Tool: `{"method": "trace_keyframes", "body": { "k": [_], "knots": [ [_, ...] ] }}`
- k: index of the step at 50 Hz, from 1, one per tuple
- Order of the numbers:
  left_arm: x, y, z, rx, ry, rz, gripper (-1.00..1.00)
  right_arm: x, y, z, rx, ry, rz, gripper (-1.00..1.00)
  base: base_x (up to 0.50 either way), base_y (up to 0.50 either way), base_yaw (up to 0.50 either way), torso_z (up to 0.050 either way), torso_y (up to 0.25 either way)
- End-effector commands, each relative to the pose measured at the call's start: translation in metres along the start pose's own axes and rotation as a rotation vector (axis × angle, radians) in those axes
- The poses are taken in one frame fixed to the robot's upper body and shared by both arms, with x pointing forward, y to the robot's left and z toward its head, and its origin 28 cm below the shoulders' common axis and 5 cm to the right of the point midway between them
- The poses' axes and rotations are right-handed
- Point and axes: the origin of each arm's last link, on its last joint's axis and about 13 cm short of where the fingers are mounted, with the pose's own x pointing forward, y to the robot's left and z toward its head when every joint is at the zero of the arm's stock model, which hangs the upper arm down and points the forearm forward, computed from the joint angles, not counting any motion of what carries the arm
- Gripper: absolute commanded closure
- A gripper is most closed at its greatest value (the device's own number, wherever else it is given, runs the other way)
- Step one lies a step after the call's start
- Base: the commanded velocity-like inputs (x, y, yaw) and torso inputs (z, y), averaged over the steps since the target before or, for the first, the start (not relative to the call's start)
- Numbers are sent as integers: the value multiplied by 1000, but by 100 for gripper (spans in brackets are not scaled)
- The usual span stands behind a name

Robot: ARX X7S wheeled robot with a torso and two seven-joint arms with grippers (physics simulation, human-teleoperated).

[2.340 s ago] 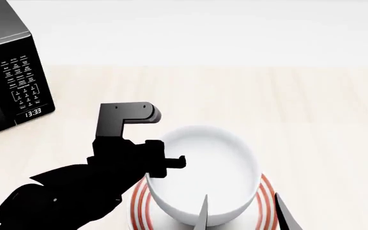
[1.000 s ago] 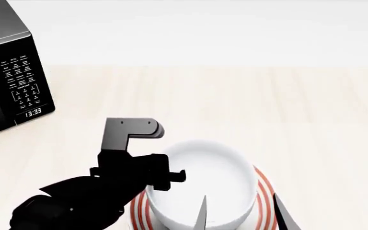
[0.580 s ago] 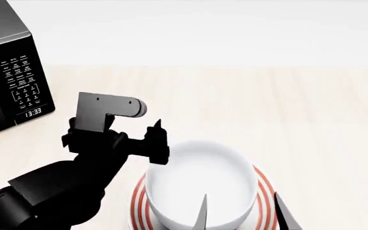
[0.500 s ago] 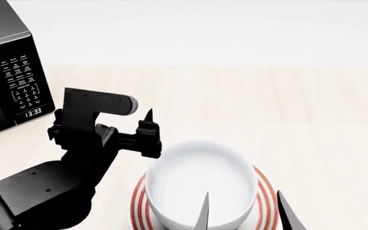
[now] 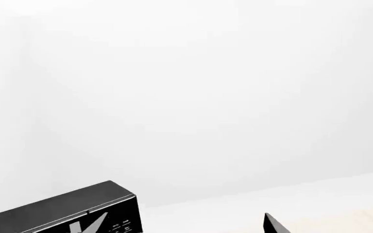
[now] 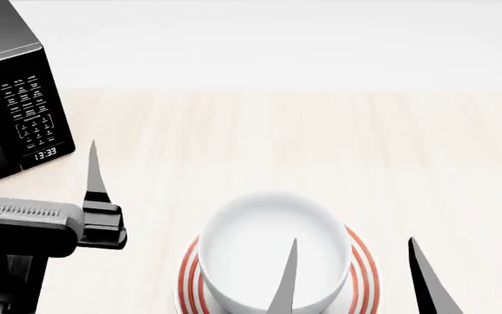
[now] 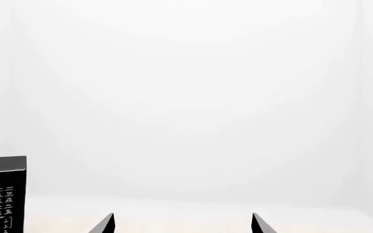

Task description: Pick up the white bowl and put it on the plate.

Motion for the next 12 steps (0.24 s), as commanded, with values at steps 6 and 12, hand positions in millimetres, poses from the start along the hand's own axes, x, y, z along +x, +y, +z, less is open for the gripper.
{"method": "trace_keyframes", "body": {
  "k": [6,12],
  "knots": [
    [-55,10,16,25,-153,80,-100,-6,3,22,-18,-91,16,-100,0,0,0,0,0],
    [-68,7,24,24,-205,70,-100,-8,3,30,-20,-122,25,-100,0,0,0,0,0]
  ]
}}
